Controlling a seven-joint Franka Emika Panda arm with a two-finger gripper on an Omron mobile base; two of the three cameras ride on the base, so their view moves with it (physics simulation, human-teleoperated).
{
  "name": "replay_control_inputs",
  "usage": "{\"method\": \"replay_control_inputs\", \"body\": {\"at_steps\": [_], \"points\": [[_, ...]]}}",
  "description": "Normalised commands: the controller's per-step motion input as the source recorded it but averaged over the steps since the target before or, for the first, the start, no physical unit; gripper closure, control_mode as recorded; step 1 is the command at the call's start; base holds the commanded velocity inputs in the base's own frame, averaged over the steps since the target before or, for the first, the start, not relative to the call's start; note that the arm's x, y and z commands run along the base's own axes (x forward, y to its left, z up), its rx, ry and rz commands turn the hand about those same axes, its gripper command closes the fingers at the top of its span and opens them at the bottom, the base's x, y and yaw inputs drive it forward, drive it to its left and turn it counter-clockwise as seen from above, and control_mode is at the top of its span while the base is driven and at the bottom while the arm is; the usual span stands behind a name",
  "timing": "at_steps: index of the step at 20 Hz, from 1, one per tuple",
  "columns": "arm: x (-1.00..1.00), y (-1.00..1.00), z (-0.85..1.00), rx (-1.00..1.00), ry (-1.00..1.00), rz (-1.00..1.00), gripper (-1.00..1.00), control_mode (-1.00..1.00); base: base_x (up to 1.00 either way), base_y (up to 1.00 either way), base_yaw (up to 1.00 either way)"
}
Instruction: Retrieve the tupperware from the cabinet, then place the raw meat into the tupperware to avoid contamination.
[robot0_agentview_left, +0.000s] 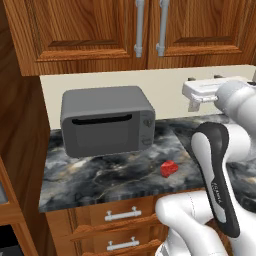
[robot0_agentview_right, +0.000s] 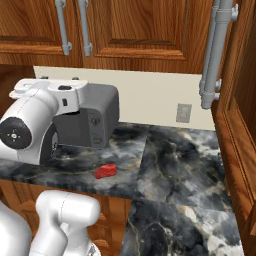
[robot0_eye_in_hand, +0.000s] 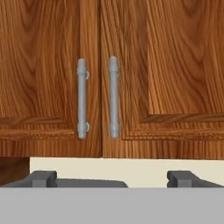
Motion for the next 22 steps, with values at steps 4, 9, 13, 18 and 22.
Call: {"method": "replay_control_inputs", "body": {"at_steps": [4,9,13,18,22], "points": [[0.09,0.08,0.44,0.00,-0.08,0.00,-1.00,-1.00,0.00,0.00,0.00],[0.21,0.03,0.41,0.01,-0.11,0.00,-1.00,-1.00,0.00,0.00,0.00],[0.41,0.06,0.30,0.00,-0.02,0.00,-1.00,-1.00,0.00,0.00,0.00],[0.54,0.01,0.06,0.00,0.02,0.01,-1.00,-1.00,0.00,0.00,0.00],[0.67,0.07,0.01,0.00,0.06,0.02,-1.00,-1.00,0.00,0.00,0.00]]}}
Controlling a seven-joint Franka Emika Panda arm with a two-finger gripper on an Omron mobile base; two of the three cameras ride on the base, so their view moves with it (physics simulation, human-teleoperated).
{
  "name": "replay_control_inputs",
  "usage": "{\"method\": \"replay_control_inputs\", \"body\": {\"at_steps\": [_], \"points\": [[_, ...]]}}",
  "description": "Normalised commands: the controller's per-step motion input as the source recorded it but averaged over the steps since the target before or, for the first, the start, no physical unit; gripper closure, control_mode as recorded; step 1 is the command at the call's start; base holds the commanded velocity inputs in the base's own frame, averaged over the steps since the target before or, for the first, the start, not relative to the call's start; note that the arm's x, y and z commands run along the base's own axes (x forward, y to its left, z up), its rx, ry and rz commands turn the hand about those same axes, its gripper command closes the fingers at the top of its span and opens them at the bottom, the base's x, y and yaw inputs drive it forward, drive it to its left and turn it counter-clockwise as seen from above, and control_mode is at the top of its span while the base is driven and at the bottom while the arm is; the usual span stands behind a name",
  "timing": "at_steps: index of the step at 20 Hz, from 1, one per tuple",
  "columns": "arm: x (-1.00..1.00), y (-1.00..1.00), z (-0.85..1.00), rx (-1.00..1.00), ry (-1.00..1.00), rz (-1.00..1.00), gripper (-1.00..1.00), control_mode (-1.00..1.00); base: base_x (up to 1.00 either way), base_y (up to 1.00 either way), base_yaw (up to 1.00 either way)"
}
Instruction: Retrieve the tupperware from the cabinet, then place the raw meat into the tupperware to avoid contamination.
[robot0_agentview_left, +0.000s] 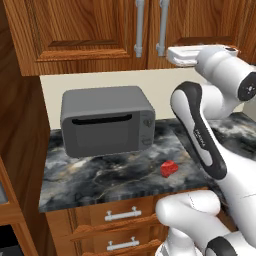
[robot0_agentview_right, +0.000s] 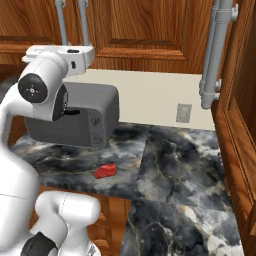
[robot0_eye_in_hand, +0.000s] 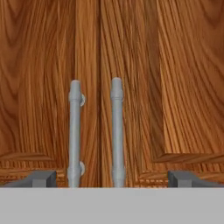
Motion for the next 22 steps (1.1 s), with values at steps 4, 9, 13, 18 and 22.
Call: {"method": "replay_control_inputs", "body": {"at_steps": [4,9,13,18,22], "points": [[0.72,0.08,0.00,0.00,0.07,0.01,-1.00,-1.00,0.00,0.00,0.00],[0.75,0.06,0.05,0.00,0.03,0.01,-1.00,-1.00,0.00,0.00,0.00],[0.72,0.00,0.06,0.00,0.01,0.00,-1.00,-1.00,0.00,0.00,0.00],[0.72,0.00,0.01,0.00,0.04,0.00,-1.00,-1.00,0.00,0.00,0.00],[0.78,0.00,-0.01,0.00,0.05,0.00,-1.00,-1.00,0.00,0.00,0.00]]}}
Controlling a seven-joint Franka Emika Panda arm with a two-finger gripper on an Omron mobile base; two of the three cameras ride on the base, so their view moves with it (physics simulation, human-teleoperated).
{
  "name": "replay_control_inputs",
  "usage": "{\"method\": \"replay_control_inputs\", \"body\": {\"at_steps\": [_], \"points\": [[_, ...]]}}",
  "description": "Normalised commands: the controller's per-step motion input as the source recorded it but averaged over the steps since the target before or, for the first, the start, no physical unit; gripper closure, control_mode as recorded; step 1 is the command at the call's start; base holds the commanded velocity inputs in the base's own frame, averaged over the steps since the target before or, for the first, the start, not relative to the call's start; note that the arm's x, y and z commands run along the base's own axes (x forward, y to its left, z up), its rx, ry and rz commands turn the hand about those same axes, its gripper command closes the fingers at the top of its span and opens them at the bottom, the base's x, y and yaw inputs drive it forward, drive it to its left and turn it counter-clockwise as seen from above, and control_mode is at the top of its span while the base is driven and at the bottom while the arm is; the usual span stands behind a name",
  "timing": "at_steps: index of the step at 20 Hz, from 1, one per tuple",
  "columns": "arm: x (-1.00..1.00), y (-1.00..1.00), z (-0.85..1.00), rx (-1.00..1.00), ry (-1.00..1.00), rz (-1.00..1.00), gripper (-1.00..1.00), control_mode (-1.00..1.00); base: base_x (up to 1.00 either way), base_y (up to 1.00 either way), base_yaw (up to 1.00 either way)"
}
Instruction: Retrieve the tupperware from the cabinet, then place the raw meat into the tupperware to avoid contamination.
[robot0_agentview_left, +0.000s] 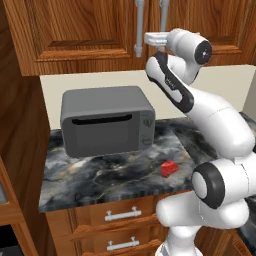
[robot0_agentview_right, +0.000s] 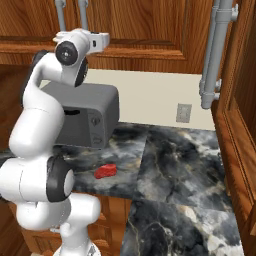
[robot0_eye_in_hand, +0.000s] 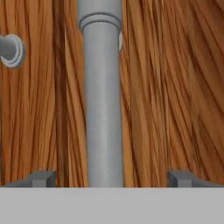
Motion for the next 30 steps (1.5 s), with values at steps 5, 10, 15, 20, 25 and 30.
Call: {"method": "replay_control_inputs", "body": {"at_steps": [5,10,15,20,25,30], "points": [[0.84,0.00,-0.12,0.00,0.06,0.00,-1.00,-1.00,0.00,0.00,0.00],[0.80,0.00,-0.21,0.00,0.06,0.00,1.00,-1.00,0.00,0.00,0.00],[0.30,0.01,-0.09,-0.01,0.02,0.00,1.00,-1.00,0.00,0.00,0.00],[0.00,0.00,0.00,0.00,0.00,0.00,1.00,-1.00,0.00,0.00,0.00],[-0.02,-0.01,0.01,0.00,0.00,0.00,1.00,-1.00,0.00,0.00,0.00],[-0.08,-0.11,0.06,0.00,0.00,0.02,1.00,-1.00,0.00,0.00,0.00]]}}
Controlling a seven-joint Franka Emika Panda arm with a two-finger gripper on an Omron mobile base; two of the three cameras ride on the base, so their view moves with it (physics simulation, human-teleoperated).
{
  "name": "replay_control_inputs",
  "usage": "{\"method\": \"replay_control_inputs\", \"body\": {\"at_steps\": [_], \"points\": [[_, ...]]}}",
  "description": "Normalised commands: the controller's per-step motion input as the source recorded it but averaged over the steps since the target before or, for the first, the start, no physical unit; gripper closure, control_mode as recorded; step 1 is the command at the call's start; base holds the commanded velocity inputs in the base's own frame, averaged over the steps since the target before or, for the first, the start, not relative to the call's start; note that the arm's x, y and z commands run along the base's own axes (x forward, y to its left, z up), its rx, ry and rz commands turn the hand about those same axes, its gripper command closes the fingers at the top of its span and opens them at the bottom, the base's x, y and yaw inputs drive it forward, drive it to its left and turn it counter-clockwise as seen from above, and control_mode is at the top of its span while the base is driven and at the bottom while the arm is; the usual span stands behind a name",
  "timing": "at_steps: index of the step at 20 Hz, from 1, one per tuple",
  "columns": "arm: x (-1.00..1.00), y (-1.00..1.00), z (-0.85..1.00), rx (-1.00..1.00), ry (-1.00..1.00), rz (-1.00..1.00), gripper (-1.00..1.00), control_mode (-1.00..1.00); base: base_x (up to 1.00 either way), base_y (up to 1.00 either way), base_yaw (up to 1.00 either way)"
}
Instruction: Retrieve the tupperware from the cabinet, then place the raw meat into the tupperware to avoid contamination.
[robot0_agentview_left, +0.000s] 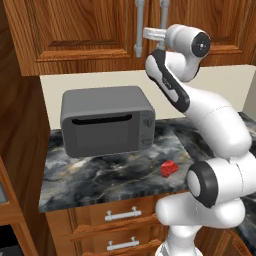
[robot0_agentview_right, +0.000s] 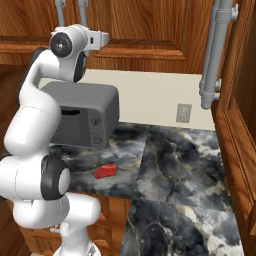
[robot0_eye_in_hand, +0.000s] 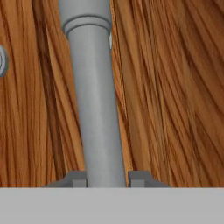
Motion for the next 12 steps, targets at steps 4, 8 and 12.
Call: {"method": "replay_control_inputs", "body": {"at_steps": [4,8,12], "points": [[-0.24,-0.40,0.20,0.00,0.00,0.04,1.00,-1.00,0.00,0.00,0.00],[-0.37,-0.55,0.26,0.00,0.00,0.05,1.00,-1.00,0.00,0.00,0.00],[-0.50,-0.65,0.25,-0.01,0.00,0.05,1.00,-1.00,0.00,0.00,0.00]]}}
